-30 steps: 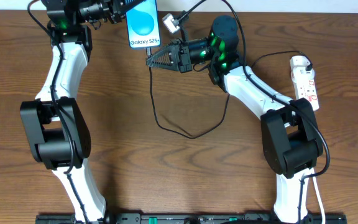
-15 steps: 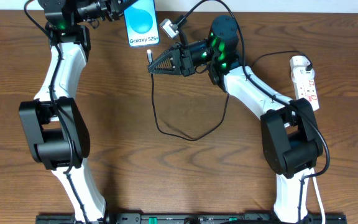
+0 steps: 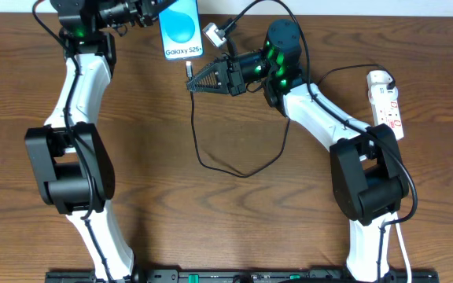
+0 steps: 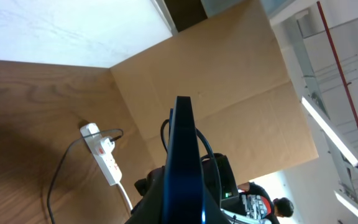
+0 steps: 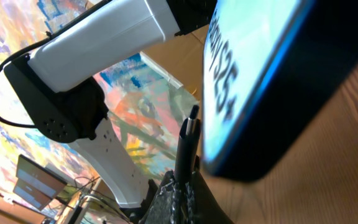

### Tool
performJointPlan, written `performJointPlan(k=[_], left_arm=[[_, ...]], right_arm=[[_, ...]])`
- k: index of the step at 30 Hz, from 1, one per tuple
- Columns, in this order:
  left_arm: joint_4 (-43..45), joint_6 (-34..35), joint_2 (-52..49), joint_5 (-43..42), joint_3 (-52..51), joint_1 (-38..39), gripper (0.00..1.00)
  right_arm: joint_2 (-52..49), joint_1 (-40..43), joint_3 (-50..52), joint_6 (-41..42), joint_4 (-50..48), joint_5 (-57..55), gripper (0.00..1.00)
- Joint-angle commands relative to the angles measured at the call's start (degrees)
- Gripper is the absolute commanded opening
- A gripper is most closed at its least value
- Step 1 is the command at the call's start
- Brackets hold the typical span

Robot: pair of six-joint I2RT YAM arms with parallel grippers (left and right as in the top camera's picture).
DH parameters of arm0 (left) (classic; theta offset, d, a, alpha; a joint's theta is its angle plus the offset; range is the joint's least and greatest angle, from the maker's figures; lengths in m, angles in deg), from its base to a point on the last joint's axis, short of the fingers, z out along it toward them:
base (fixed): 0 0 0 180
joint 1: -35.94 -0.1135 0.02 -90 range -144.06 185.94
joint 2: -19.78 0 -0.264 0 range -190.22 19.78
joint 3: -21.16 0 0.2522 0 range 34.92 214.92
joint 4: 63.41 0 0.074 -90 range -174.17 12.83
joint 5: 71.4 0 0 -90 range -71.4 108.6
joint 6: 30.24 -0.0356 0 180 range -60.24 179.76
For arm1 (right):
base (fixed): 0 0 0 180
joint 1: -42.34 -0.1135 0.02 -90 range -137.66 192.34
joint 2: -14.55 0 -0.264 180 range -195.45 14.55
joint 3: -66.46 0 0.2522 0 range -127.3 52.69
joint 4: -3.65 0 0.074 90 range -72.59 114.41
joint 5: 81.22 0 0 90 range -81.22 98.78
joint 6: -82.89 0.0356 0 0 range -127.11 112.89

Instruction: Plug charger to phone and switch on socket

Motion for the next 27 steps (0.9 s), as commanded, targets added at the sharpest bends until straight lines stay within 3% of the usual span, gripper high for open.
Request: performJointPlan(k=[1, 27], left_arm=[[0.7, 0.11, 1.7, -0.55, 0.74, 0.5, 0.07], [0.7, 1.03, 1.7, 0.61, 0.74, 0.52, 0.07]], right_arm=[[-0.46, -0.87, -0.46, -1.05, 0.02, -1.27, 0.01], [-0.46, -0.79, -0.46, -0.66, 0.61, -1.99, 0.01]])
